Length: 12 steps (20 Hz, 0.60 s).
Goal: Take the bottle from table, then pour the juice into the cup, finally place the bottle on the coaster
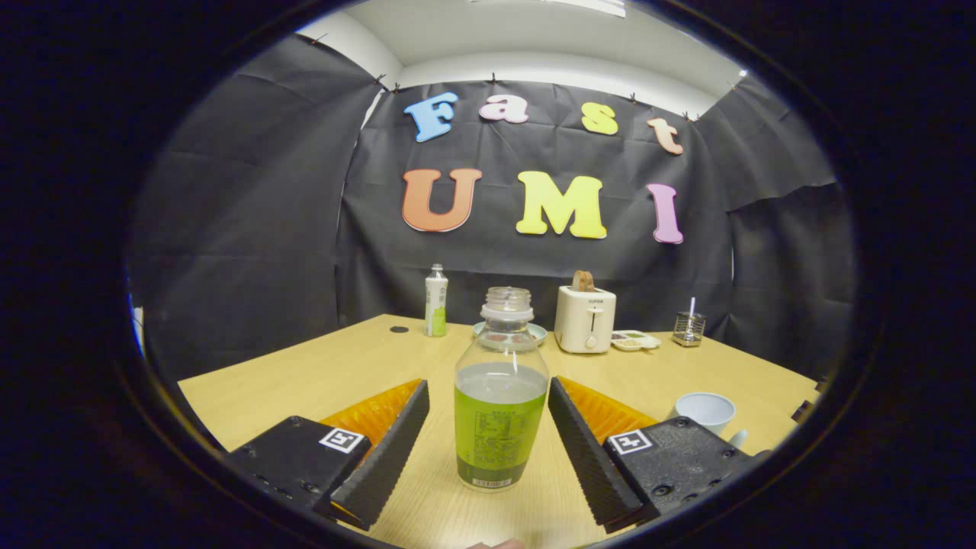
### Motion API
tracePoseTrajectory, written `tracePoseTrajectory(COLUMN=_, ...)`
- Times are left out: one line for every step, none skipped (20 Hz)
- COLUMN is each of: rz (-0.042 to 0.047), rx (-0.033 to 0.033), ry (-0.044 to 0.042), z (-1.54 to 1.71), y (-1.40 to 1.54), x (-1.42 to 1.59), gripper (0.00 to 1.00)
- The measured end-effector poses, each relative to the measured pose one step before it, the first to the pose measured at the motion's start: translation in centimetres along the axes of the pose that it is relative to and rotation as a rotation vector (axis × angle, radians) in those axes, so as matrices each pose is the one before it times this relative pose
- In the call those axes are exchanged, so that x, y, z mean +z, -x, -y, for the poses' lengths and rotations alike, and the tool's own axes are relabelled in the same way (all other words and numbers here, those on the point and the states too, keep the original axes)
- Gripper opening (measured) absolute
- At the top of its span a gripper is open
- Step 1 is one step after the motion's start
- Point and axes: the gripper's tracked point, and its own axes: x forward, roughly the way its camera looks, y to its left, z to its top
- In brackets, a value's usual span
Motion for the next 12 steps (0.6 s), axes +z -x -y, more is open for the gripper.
tracePoseTrajectory(rz=0.00119, rx=-0.00809, ry=0.00746, z=-0.109, y=-0.403, x=-0.194, gripper=1.00)
tracePoseTrajectory(rz=0.00141, rx=-0.00114, ry=0.00331, z=-0.185, y=-0.377, x=-0.005, gripper=1.00)
tracePoseTrajectory(rz=-0.00229, rx=-0.00160, ry=-0.00232, z=-0.065, y=-0.355, x=-0.225, gripper=1.00)
tracePoseTrajectory(rz=-0.00118, rx=-0.00440, ry=-0.00268, z=0.108, y=-0.330, x=-0.109, gripper=1.00)
tracePoseTrajectory(rz=-0.00568, rx=-0.00622, ry=-0.00169, z=0.127, y=-0.315, x=-0.208, gripper=1.00)
tracePoseTrajectory(rz=-0.00859, rx=-0.00405, ry=-0.00154, z=0.083, y=-0.311, x=-0.181, gripper=1.00)
tracePoseTrajectory(rz=-0.01456, rx=-0.00110, ry=-0.00603, z=-0.014, y=-0.327, x=-0.326, gripper=1.00)
tracePoseTrajectory(rz=-0.00872, rx=0.00456, ry=-0.01972, z=0.253, y=0.020, x=-0.172, gripper=0.99)
tracePoseTrajectory(rz=0.01087, rx=0.01114, ry=-0.02303, z=-0.011, y=-0.359, x=0.131, gripper=0.82)
tracePoseTrajectory(rz=0.00111, rx=-0.00112, ry=-0.01969, z=0.280, y=0.294, x=0.080, gripper=0.81)
tracePoseTrajectory(rz=0.00222, rx=-0.00424, ry=-0.00751, z=0.477, y=0.152, x=0.074, gripper=0.81)
tracePoseTrajectory(rz=-0.00247, rx=-0.00529, ry=0.00112, z=0.197, y=0.229, x=0.111, gripper=0.80)
